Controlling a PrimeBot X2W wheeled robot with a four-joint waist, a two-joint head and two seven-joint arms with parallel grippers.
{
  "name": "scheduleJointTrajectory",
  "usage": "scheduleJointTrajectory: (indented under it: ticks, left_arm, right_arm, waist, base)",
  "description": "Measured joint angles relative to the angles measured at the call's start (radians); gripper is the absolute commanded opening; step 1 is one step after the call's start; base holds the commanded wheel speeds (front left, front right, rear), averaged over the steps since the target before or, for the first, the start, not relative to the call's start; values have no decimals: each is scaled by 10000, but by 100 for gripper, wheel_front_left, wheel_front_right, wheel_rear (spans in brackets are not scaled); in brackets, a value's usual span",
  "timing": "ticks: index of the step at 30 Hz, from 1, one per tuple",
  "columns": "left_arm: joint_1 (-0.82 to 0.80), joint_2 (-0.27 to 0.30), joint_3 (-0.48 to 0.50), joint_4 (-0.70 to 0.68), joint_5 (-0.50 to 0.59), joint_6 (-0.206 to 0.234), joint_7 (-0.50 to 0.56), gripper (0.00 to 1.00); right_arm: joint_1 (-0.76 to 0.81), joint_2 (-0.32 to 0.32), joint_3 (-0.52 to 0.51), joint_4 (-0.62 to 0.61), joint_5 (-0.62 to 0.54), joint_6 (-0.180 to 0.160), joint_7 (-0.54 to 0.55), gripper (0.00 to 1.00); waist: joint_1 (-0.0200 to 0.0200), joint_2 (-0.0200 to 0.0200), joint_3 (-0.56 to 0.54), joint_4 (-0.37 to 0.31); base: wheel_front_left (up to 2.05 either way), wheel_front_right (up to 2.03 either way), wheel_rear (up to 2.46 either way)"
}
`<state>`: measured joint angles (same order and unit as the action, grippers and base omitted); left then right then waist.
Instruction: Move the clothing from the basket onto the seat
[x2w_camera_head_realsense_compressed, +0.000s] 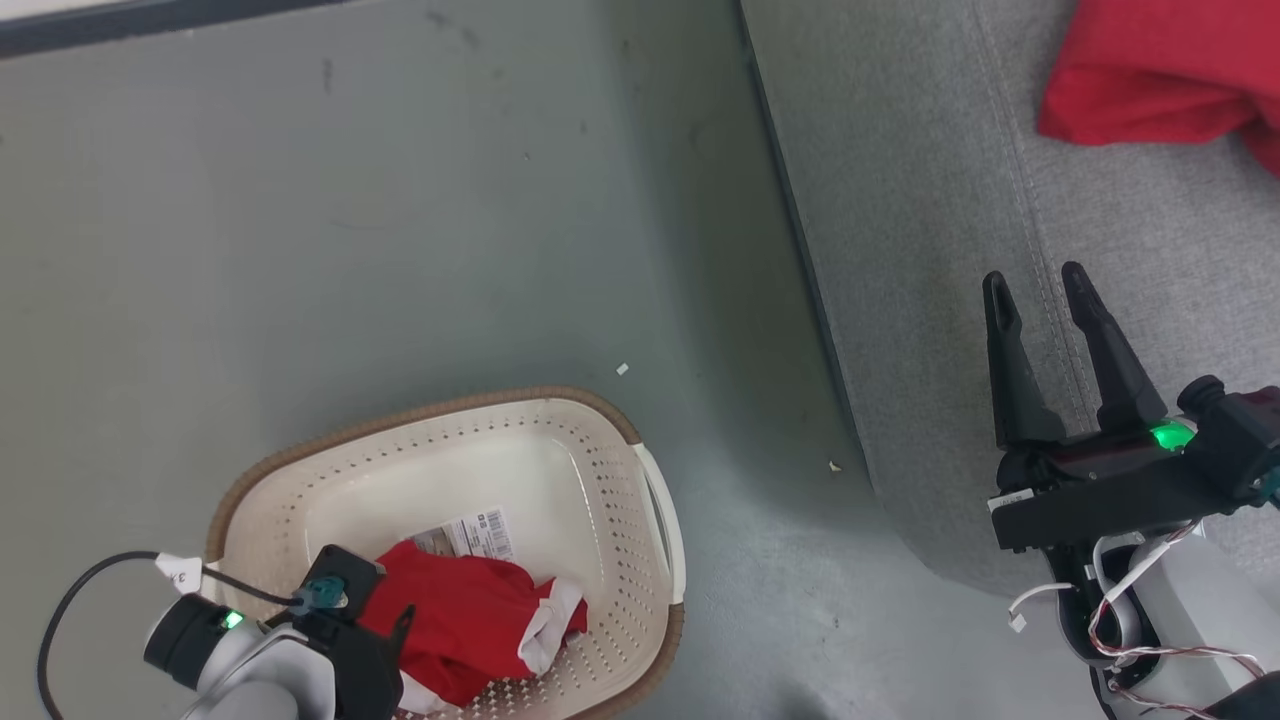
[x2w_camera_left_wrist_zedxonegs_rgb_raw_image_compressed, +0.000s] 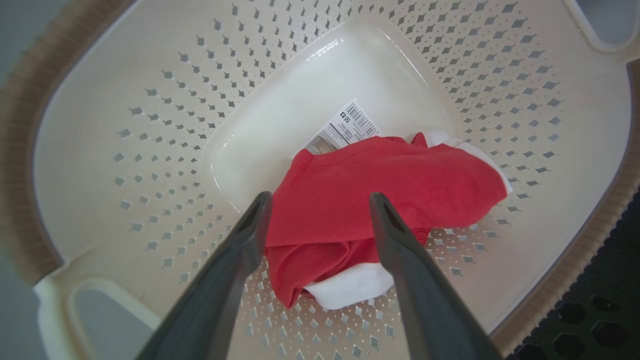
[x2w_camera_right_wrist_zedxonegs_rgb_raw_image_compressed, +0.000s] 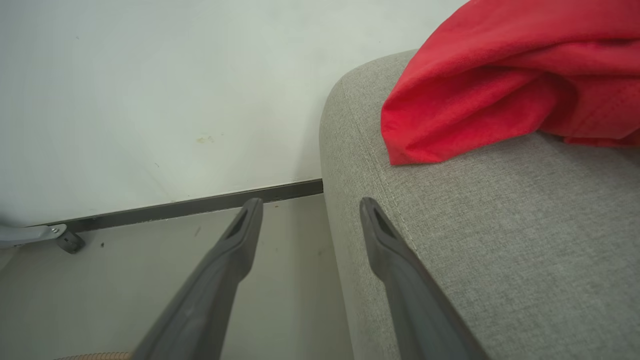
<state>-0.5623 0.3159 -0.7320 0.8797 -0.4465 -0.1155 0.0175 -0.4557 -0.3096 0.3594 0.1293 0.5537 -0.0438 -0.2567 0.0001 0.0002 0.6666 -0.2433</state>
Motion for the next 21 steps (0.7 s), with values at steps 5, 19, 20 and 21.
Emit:
scheduleJointTrajectory:
  ticks: [5, 19, 20, 21]
  left_arm:
    - [-415, 12, -341, 330, 286, -8, 174, 100]
    - [-1315, 4, -1321, 1256, 903, -92, 702, 100]
    - [-1324, 4, -1429, 1315, 915, -92, 732, 100]
    - [-1326, 8, -1530, 1367, 928, -92, 780, 100]
  right_arm:
    - [-122, 2, -59, -197, -105, 0, 0, 100]
    - [-535, 251, -4, -297, -428, 94, -2, 100]
    - [-543, 282, 0, -293, -445, 100, -2, 100]
    - [-554, 305, 6, -288, -445, 102, -2, 100]
  waist:
    - [0, -1, 467, -134]
    - [0, -1, 1658, -487]
    - [1, 0, 1722, -519]
    - [1, -1, 1786, -552]
  base:
    - [0, 0, 0]
    - [0, 0, 0]
    - [0, 0, 0]
    - [0, 0, 0]
